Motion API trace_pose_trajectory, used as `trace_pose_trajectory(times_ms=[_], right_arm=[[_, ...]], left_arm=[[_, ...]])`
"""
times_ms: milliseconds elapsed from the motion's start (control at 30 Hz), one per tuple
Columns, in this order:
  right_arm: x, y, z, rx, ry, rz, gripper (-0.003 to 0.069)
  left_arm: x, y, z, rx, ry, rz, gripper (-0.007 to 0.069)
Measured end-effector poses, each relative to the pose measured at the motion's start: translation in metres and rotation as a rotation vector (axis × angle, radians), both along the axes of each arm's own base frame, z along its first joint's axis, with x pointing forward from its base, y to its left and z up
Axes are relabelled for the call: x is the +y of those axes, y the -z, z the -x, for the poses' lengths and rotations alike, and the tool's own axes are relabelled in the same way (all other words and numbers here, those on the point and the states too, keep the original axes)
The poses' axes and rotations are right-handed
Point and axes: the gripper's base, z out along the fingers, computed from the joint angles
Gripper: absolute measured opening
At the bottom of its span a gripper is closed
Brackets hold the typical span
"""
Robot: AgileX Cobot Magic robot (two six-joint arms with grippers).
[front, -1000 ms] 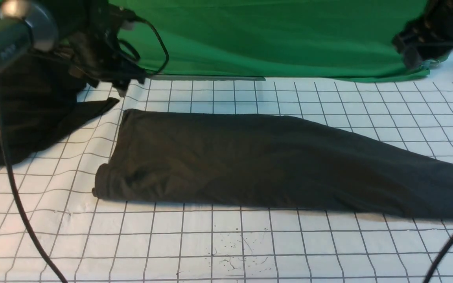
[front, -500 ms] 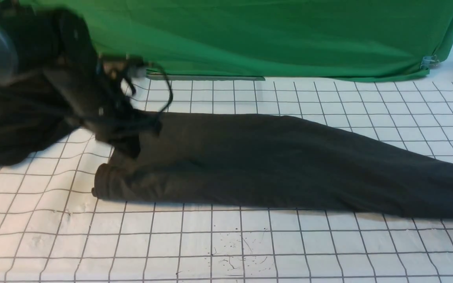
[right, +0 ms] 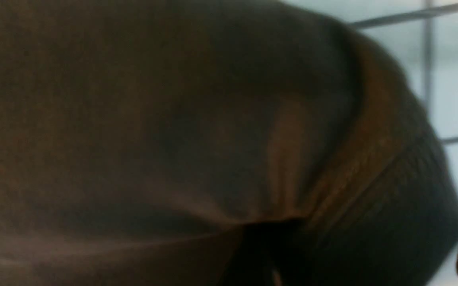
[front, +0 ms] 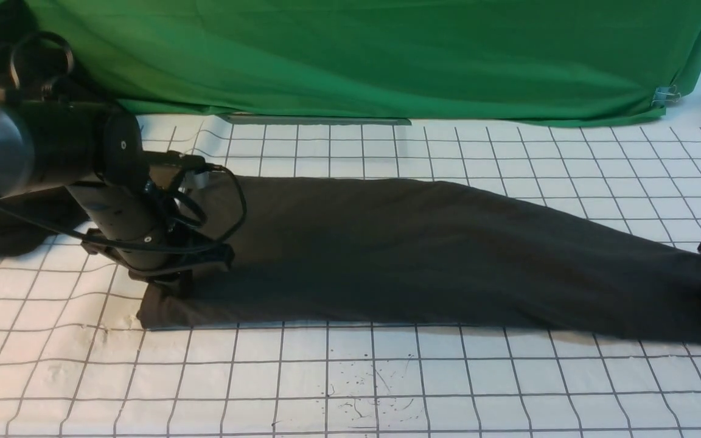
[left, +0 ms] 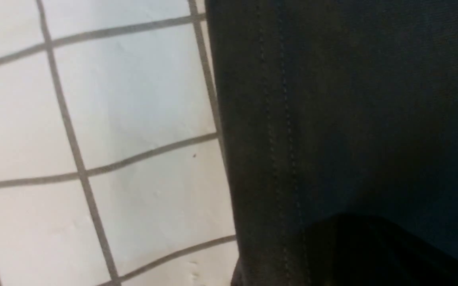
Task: Fold a long-sleeved shirt over a white checkered tablecloth.
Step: 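Pull the folded dark garment lengthwise by its ends to straighten it flat on the table, then fold the right end of the dark garment over onto its left end with the right gripper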
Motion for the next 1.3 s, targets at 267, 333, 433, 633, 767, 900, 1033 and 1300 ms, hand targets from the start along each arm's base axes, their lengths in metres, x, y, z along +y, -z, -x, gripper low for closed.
trace_pose_trajectory(times_ms=[267, 333, 433, 633, 767, 900, 1033, 1300], right_arm=[[0.005, 0.001, -0.005, 0.003, -0.061, -0.069, 0.0118], [0.002, -0.002, -0.006, 0.007, -0.058, -0.065, 0.0067], [-0.014, -0.02, -0.009, 0.009, 0.007, -0.01, 0.0021], [-0.031, -0.079, -0.013, -0.094, 0.064, 0.086, 0.0017], [-0.001, -0.129, -0.019, -0.235, 0.019, 0.126, 0.0017], [0.064, -0.159, -0.026, -0.336, -0.112, 0.113, 0.0017], [0.136, -0.172, -0.026, -0.391, -0.227, 0.069, 0.0017], [0.292, -0.173, -0.011, -0.481, -0.477, -0.149, 0.0017]], left_arm=[[0.0, 0.0, 0.0, 0.003, 0.0, -0.001, -0.0006], [0.0, 0.0, 0.0, 0.003, 0.0, -0.001, -0.0006], [0.0, 0.0, 0.0, 0.005, -0.001, 0.001, -0.0006], [0.003, -0.009, 0.004, -0.006, 0.015, -0.025, -0.0006], [0.005, -0.045, 0.011, -0.104, 0.018, -0.018, -0.0006], [0.008, -0.089, 0.027, -0.228, 0.011, 0.006, -0.0005], [0.011, -0.121, 0.043, -0.315, 0.009, 0.021, -0.0004], [0.014, -0.139, 0.058, -0.337, 0.008, 0.025, -0.0004]])
